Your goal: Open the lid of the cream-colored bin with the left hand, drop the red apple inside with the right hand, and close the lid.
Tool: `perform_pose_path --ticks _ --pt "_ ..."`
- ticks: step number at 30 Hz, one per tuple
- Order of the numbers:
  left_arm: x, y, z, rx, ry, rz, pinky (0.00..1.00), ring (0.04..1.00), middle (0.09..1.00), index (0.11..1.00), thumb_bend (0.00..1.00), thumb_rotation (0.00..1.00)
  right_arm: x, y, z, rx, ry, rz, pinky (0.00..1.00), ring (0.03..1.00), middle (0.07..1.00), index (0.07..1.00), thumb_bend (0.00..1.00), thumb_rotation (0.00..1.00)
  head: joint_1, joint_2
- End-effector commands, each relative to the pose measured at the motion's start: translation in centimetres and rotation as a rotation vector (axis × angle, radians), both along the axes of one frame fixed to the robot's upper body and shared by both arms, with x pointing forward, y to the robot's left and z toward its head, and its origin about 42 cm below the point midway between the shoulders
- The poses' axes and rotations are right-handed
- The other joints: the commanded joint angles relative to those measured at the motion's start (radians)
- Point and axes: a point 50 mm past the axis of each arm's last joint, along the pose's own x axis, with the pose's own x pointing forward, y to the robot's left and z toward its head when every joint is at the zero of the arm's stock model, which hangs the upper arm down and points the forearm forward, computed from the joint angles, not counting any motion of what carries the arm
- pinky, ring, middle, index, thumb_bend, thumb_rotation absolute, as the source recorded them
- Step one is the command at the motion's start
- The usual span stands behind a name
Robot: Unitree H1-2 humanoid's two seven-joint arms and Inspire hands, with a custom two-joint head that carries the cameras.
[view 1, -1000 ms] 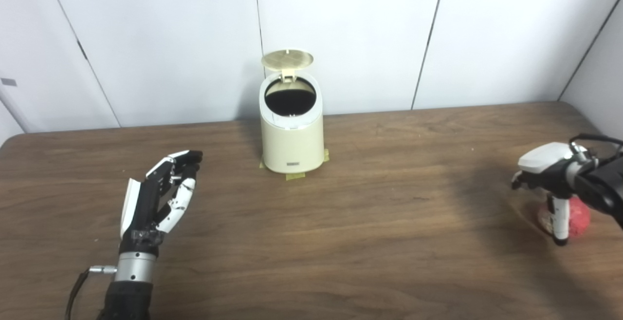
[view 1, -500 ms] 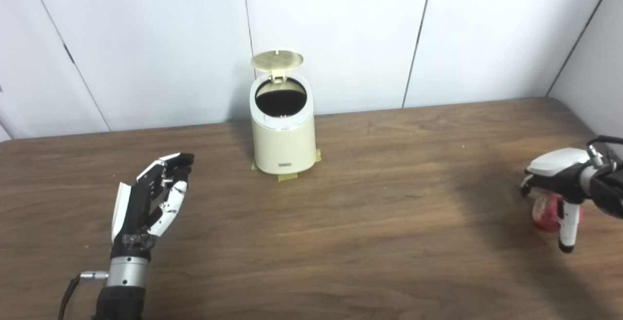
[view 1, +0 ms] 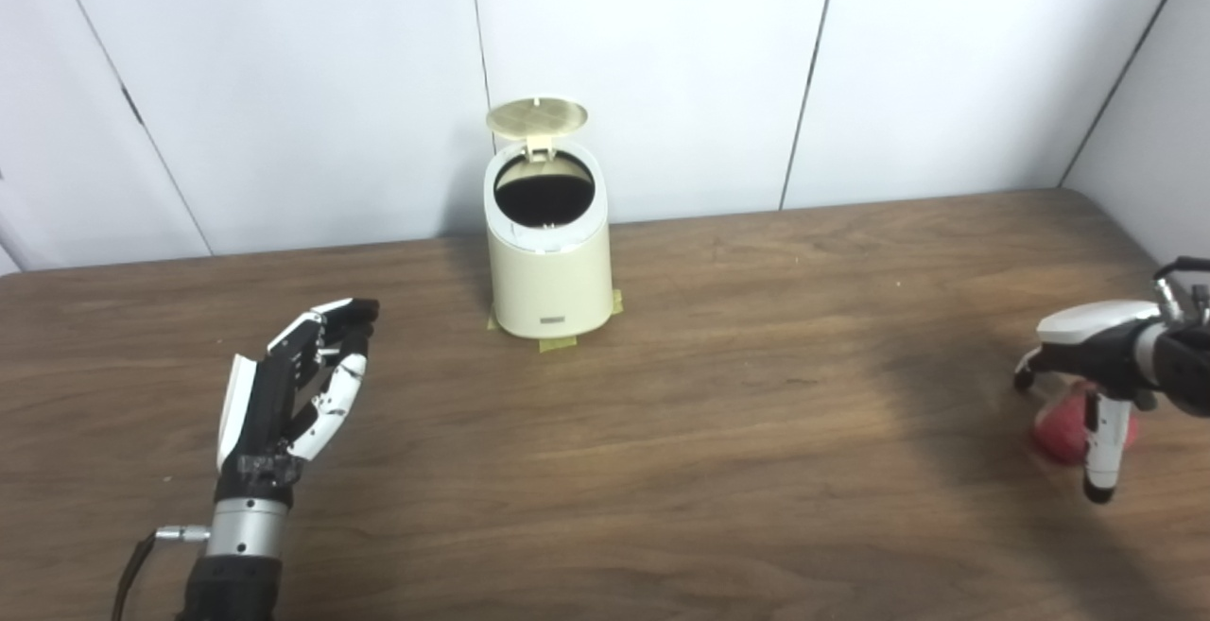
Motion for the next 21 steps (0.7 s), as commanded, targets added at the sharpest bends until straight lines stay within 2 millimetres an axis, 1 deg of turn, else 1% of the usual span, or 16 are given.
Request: perform_pose_path --ticks 1,3,4,5,6,7,8,9,12,14,18,19,21 --pt "1.2 0.1 1.9 0.006 -0.074 -0.007 0.61 0.728 0.748 0.725 0.31 0.57 -0.1 -0.4 2.0 -0.027 -0.056 0.008 0.36 0.511 0.799 0.810 0.98 0.20 0.000 0.002" --pt "1.2 0.1 1.9 0.002 -0.078 -0.011 0.61 0.730 0.749 0.726 0.31 0.57 -0.2 -0.3 1.9 -0.027 -0.083 0.042 0.34 0.490 0.780 0.778 0.95 0.18 0.001 0.001" --pt "1.2 0.1 1.9 -0.001 -0.078 -0.012 0.61 0.730 0.748 0.725 0.32 0.57 -0.2 -0.4 1.7 -0.024 -0.106 0.069 0.34 0.474 0.735 0.739 0.92 0.16 0.002 0.002" --pt "1.2 0.1 1.9 -0.003 -0.079 -0.013 0.61 0.731 0.749 0.725 0.32 0.57 -0.2 -0.5 1.5 -0.022 -0.133 0.097 0.36 0.467 0.685 0.684 0.88 0.11 0.002 0.002" --pt "1.2 0.1 1.9 -0.004 -0.078 -0.013 0.61 0.731 0.748 0.724 0.32 0.57 -0.2 -0.6 1.3 -0.019 -0.158 0.119 0.39 0.472 0.641 0.572 0.67 0.12 0.003 0.003" --pt "1.2 0.1 1.9 -0.006 -0.076 -0.011 0.61 0.732 0.749 0.724 0.33 0.58 -0.2 -0.3 1.2 -0.028 -0.175 0.137 0.39 0.471 0.614 0.532 0.60 0.13 0.003 0.003" --pt "1.2 0.1 1.9 -0.007 -0.074 -0.010 0.61 0.732 0.750 0.726 0.33 0.58 -0.1 0.0 1.2 -0.040 -0.189 0.146 0.32 0.414 0.526 0.511 0.56 0.06 0.003 0.003" --pt "1.2 0.1 1.9 -0.008 -0.072 -0.009 0.61 0.734 0.751 0.727 0.33 0.58 -0.1 0.4 1.3 -0.055 -0.203 0.148 0.26 0.361 0.461 0.498 0.54 0.03 0.003 0.003" --pt "1.1 0.1 2.0 -0.002 -0.074 -0.009 0.61 0.737 0.754 0.730 0.33 0.59 -0.1 1.1 1.4 -0.083 -0.222 0.147 0.21 0.295 0.407 0.489 0.53 0.00 0.005 0.004" --pt "1.1 0.1 2.0 0.003 -0.076 -0.008 0.61 0.734 0.752 0.727 0.33 0.60 -0.1 1.3 1.5 -0.106 -0.224 0.146 0.17 0.250 0.458 0.483 0.53 0.00 0.005 0.004" --pt "1.2 0.1 2.0 -0.002 -0.077 -0.010 0.61 0.730 0.749 0.725 0.34 0.61 0.0 1.5 1.5 -0.105 -0.227 0.140 0.17 0.250 0.471 0.483 0.53 0.00 0.005 0.003" --pt "1.2 0.1 2.0 -0.001 -0.079 -0.009 0.61 0.729 0.747 0.724 0.33 0.61 0.0 1.5 1.6 -0.094 -0.235 0.145 0.18 0.270 0.433 0.492 0.53 0.00 0.005 0.002" --pt "1.2 0.1 2.0 0.001 -0.081 -0.009 0.61 0.725 0.744 0.721 0.32 0.60 -0.1 1.5 1.6 -0.073 -0.247 0.153 0.20 0.286 0.402 0.500 0.52 0.00 0.006 0.002"
